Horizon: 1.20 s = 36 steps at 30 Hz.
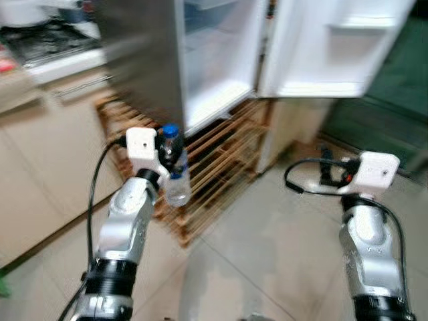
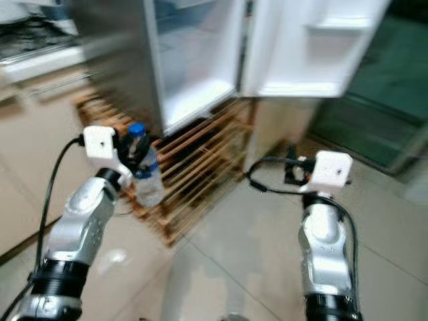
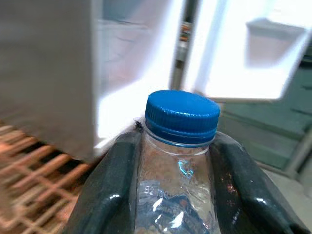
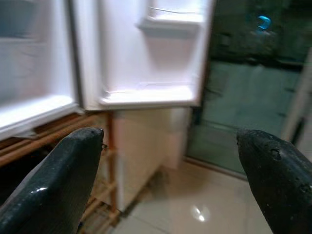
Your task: Restocking fridge
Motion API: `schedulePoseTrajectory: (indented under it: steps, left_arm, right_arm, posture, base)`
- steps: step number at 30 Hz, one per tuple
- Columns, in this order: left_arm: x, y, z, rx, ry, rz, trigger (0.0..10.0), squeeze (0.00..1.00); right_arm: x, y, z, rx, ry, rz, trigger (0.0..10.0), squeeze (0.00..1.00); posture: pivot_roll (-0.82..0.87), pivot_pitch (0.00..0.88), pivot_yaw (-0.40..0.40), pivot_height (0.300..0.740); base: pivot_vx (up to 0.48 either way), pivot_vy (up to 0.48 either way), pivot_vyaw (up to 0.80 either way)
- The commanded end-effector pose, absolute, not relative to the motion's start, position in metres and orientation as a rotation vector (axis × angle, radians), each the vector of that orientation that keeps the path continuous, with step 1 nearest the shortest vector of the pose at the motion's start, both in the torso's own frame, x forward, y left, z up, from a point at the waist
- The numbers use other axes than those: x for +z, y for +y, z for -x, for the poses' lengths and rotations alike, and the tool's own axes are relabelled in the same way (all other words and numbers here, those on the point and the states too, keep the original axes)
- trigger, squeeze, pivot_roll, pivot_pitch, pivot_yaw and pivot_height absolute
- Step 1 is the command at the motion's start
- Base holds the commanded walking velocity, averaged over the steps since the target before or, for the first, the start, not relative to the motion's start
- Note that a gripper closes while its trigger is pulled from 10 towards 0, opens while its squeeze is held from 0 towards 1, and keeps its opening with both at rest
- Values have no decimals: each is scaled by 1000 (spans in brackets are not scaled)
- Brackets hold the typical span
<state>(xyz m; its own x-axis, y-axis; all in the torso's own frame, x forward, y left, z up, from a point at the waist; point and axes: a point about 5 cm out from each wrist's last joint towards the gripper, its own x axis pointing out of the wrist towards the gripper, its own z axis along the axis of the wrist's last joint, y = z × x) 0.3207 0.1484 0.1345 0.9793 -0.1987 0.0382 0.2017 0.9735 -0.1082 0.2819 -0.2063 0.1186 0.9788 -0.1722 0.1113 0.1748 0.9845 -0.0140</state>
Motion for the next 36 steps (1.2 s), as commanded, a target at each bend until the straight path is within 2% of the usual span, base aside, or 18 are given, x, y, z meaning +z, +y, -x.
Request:
schedulePoseTrajectory:
  steps: [1,6,8,20,28,36]
  left_arm:
    - [144,146,-323,-220,-70,120,10000,0]
    - [163,115,-315,-404,-155,99,10000,0]
    - [165,112,-315,-417,-162,101,10000,0]
    - [164,112,-320,-396,-139,151,10000,0]
    - [168,102,-316,-482,-165,91,10000,0]
    - [171,94,-317,-517,-172,86,10000,0]
  right_arm:
    - [118,-205,-283,-159,-107,23,10000,47]
    - [119,-204,-282,-143,-118,50,10000,39]
    - [119,-203,-282,-139,-120,52,10000,39]
    - [117,-203,-281,-137,-114,61,10000,39]
    - [115,-203,-281,-139,-102,77,10000,43]
    - [113,-203,-281,-136,-96,77,10000,39]
  posture:
    - [-30,0,16,740]
    - [-35,0,13,740]
    - [-35,0,13,740]
    - [-41,0,22,740]
    - [-42,0,24,740]
    - [-40,0,23,740]
  base:
    - [0,0,-675]
    - [384,0,-128]
    - [480,0,0]
    - [480,0,0]
    - [480,0,0]
    - [480,0,-674]
